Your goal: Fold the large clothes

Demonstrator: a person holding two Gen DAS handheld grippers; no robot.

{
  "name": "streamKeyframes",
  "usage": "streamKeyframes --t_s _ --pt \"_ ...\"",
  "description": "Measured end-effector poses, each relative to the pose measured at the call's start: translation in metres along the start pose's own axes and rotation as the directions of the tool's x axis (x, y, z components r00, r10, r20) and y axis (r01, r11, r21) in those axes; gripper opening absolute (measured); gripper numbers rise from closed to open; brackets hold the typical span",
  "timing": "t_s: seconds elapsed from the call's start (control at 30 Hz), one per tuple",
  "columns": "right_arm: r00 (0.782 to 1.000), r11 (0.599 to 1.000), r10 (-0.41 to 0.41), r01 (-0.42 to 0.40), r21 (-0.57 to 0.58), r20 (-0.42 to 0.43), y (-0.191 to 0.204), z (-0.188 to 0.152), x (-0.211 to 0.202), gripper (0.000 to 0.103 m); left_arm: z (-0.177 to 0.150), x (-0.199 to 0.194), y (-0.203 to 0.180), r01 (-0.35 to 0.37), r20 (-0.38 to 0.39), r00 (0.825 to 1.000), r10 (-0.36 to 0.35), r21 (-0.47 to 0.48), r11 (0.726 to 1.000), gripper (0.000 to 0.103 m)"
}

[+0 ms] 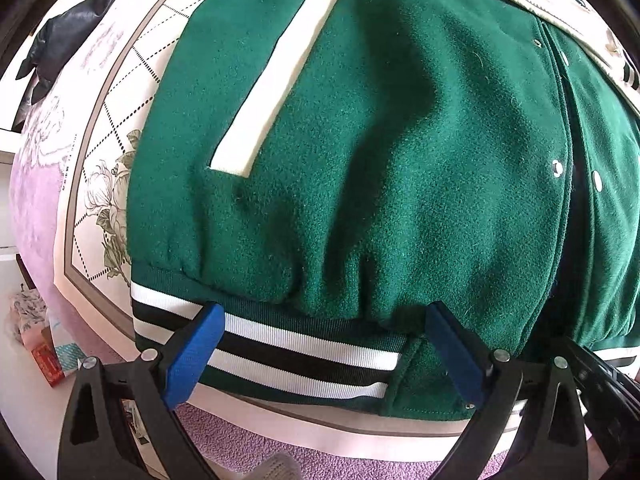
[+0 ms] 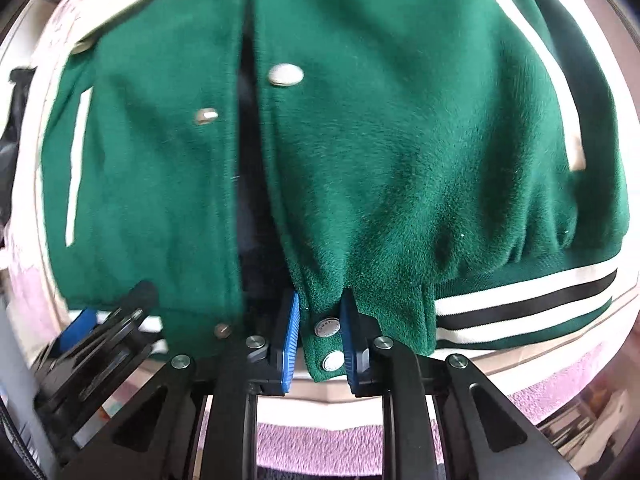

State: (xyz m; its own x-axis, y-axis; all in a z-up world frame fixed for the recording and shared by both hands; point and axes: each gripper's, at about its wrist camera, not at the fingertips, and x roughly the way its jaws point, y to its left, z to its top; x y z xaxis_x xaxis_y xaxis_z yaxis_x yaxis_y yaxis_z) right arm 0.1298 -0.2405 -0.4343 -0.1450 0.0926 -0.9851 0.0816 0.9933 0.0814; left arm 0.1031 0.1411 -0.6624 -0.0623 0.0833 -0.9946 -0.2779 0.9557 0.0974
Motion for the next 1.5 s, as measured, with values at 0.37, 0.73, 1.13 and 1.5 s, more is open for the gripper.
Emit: streamKeyframes --t_s 0.37,0.73,1.13,1.5 --pt "0.993 0.996 0.087 -0.089 -0.014 -0.083 0.008 0.01 0.006 0.02 -0.011 0.006 -0.01 -0.029 0.018 0.999 0.029 0.005 1.0 0.103" --pt "0.899 0.893 0.423 -0.393 0.22 -0.113 -0.122 0.037 -0.08 0.06 0.004 -0.072 -0.037 0.061 0.126 0.99 -0.062 0.011 0.998 0.103" --pt "0.968 0.924 0.248 -0.245 0.293 0.027 -0.323 0.094 -0.149 0.06 0.029 -0.004 -0.16 -0.032 0.022 0.999 0.031 0.017 0.999 0.103" --pt "0.962 0.968 0.205 -0.171 0.185 -0.179 -0.368 0.103 -0.076 0.029 0.036 0.016 -0.182 -0.106 0.017 0.994 0.108 -0.094 0.99 0.103"
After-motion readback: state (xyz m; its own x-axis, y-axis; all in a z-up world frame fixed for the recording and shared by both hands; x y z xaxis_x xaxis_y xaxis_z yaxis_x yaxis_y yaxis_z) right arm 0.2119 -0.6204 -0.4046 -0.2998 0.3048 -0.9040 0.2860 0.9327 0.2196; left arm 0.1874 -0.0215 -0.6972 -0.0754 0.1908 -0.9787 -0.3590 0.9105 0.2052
